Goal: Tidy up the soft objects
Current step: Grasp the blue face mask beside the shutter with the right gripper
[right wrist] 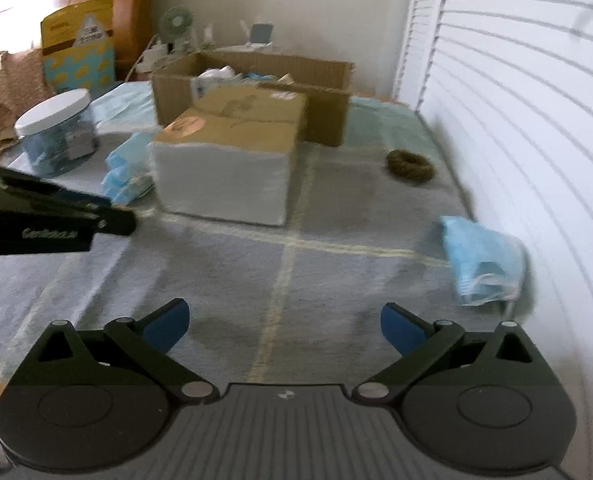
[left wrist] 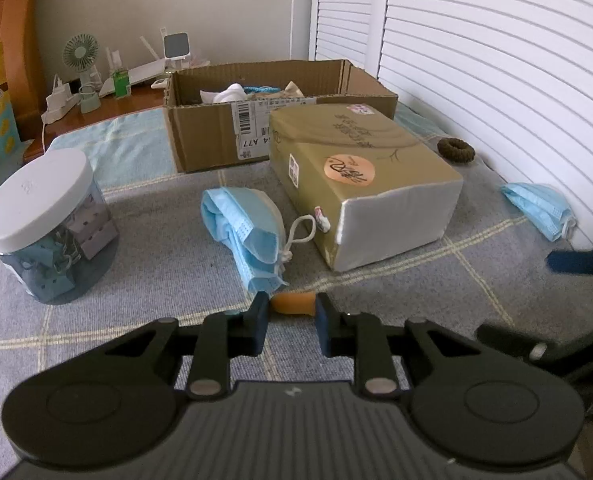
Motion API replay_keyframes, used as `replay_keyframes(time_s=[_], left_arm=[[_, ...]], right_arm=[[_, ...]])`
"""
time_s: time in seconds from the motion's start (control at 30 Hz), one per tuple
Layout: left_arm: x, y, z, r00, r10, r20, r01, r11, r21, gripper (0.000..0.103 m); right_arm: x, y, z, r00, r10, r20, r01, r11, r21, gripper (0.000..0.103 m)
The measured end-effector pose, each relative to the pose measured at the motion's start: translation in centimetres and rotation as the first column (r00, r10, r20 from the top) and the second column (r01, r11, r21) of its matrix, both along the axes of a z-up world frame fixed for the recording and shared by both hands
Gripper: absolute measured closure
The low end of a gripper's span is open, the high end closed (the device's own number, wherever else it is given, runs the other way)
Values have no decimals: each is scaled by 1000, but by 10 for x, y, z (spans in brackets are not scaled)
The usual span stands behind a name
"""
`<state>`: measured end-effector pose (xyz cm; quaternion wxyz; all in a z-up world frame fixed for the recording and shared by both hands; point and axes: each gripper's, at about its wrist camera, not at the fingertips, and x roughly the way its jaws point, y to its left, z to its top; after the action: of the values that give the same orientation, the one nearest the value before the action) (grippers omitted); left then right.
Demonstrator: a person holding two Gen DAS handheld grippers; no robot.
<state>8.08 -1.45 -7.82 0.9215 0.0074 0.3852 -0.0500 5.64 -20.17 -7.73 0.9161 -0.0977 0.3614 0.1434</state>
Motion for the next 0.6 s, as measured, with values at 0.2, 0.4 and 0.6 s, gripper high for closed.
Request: replay_keyframes(time_s=[0.2,0.4,0.6], left_arm=[[0,1,0,1000,-3,0,3,1000,-9,80],[0,2,1,1000,-10,0,10,1000,-24,80],[1,3,1,1000,-14,0,14,999,-32,80]], right_arm=[[3,-22,14,974,-196,115,205,977,-63,1],[25,-32,12,936,-322,146,342,929,-141,20],[43,-32,1,924,-349,157,375,909,-181,27]])
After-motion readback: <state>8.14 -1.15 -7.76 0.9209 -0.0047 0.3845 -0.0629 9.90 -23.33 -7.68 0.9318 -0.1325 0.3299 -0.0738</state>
